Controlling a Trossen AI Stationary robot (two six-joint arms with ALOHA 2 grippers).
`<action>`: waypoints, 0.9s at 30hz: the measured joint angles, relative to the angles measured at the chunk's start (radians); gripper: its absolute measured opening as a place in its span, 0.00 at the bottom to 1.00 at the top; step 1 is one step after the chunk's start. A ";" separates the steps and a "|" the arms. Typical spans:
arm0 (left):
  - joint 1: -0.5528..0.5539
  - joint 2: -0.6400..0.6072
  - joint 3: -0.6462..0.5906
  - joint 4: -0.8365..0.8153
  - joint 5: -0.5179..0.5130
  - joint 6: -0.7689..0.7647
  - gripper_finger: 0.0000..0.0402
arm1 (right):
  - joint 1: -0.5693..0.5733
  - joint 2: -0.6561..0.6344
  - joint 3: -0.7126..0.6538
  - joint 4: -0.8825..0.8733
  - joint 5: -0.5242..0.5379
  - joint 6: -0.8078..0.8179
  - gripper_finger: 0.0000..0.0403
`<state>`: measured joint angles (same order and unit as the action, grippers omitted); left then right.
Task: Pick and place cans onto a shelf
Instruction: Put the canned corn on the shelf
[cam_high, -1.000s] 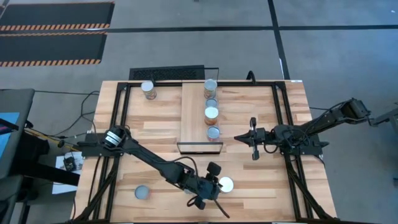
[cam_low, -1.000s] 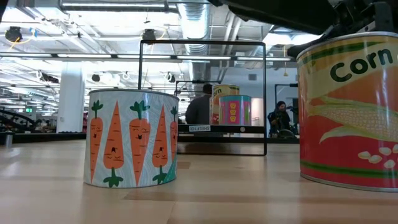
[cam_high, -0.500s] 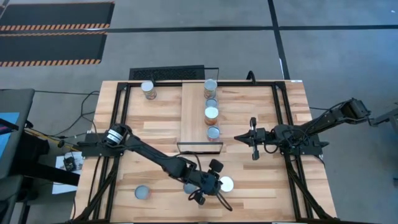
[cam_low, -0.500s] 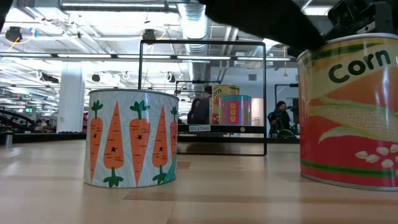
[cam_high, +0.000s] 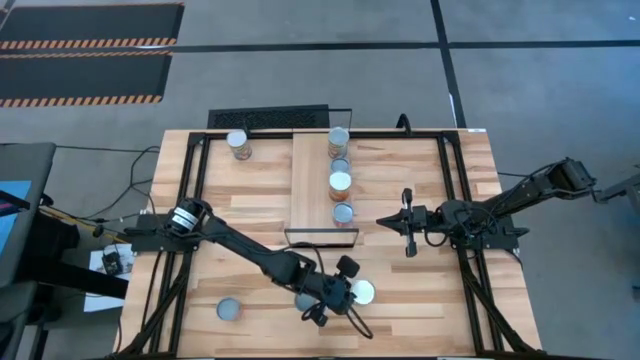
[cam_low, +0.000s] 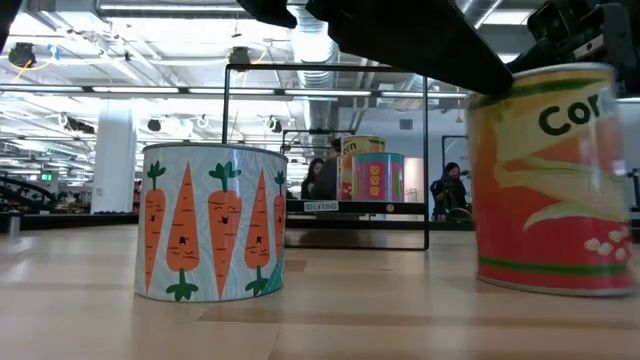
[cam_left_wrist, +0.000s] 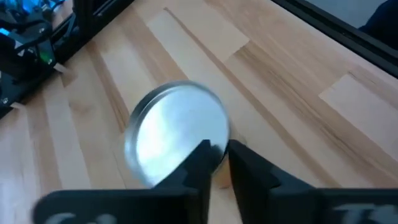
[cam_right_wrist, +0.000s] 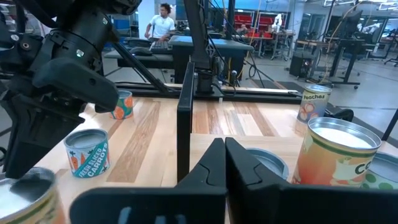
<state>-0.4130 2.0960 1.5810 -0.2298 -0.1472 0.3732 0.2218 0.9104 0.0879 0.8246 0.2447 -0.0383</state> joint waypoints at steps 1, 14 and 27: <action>0.000 0.000 0.000 0.000 0.006 0.006 0.06 | 0.000 0.000 0.000 0.000 0.000 0.000 0.02; 0.000 -0.048 0.039 -0.041 0.012 -0.023 0.00 | 0.000 0.000 0.000 0.000 0.000 -0.004 0.02; -0.001 -0.280 0.211 -0.311 -0.172 -0.174 0.00 | 0.000 0.000 0.000 0.002 -0.004 -0.007 0.02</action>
<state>-0.4137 1.8157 1.7923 -0.5410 -0.3196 0.1996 0.2222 0.9100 0.0879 0.8265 0.2405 -0.0456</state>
